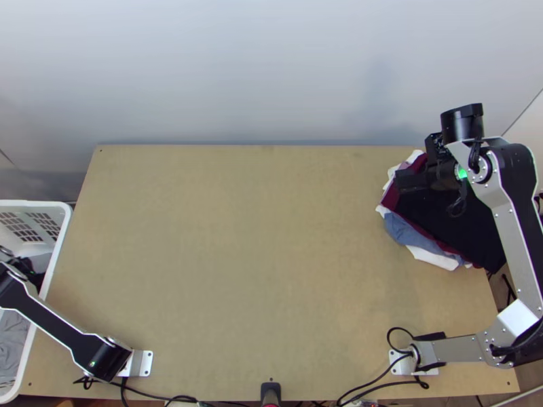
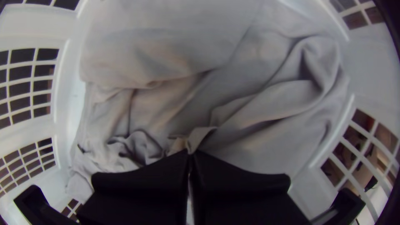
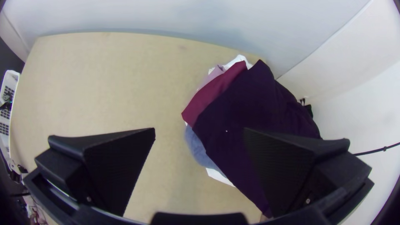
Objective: Fold the t-shirt
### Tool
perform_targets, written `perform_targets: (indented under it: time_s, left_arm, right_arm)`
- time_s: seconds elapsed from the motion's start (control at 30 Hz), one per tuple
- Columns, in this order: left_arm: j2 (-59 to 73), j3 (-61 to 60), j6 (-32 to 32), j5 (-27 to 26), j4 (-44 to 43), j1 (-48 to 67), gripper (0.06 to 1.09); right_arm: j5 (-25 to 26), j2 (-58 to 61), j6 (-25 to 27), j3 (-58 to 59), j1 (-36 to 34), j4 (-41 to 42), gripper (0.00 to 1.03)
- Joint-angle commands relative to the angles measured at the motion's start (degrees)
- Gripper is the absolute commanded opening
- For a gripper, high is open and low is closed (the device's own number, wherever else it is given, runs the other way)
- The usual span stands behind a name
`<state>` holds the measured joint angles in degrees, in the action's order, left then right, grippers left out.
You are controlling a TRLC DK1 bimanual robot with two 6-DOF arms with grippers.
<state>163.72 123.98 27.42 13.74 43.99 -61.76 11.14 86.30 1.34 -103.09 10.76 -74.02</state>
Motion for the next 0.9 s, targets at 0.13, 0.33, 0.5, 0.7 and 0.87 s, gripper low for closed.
perform_targets:
  time_s: [0.13, 0.33, 0.5, 0.7, 0.87]
  left_arm:
    - [-21.16, 1.70, -8.00, -14.35, 21.32, -1.96, 0.10]
    - [-39.27, 2.75, -8.52, -23.49, 29.40, -0.03, 0.10]
    - [-53.68, 3.99, -9.05, -29.29, 35.91, 5.68, 0.10]
    - [-69.68, 2.67, -13.44, -29.56, 36.70, 21.06, 0.10]
    - [-77.15, 0.65, -20.56, -29.38, 36.87, 41.01, 0.10]
  right_arm:
    - [0.03, -1.14, -0.03, 0.87, 0.13, -0.25, 0.98]
    - [0.03, -3.51, -0.29, 5.00, -0.04, -0.25, 0.98]
    - [-0.06, -6.76, -0.55, 9.22, -1.27, -0.25, 0.98]
    - [-0.15, -13.00, -0.64, 16.60, -5.14, -0.25, 0.98]
    - [-0.59, -19.59, -0.90, 24.95, -8.83, 0.45, 0.98]
